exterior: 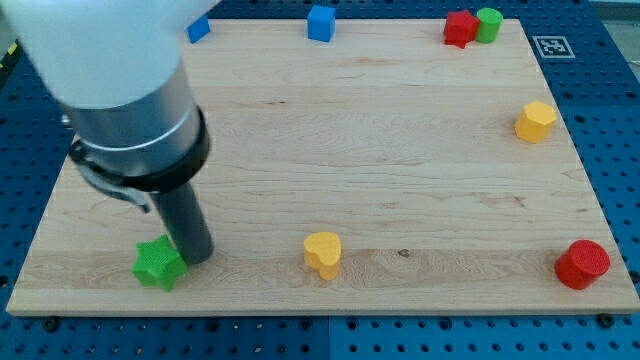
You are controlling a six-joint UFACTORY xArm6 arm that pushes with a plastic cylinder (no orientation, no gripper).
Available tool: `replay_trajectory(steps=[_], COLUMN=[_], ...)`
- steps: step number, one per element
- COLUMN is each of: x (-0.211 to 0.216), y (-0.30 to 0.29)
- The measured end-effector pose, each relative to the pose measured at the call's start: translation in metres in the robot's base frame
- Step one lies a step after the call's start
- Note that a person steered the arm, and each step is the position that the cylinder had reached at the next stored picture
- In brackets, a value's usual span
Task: Move the green star to the bottom left
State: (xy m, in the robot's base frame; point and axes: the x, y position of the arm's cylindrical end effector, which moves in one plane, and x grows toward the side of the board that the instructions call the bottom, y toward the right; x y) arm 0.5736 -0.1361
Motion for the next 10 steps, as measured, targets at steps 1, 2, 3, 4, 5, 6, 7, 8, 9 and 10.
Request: replay_trajectory(steps=[1, 2, 3, 4, 5, 6, 7, 8, 9, 10], x=[0.014, 0.015, 0.018, 0.037, 0.045, 0.045, 0.045, 0.045, 0.045, 0.045], y=[-0.021, -0.024, 0.014, 0.035, 0.031, 0.028, 0.021, -0.005, -0.031, -0.063])
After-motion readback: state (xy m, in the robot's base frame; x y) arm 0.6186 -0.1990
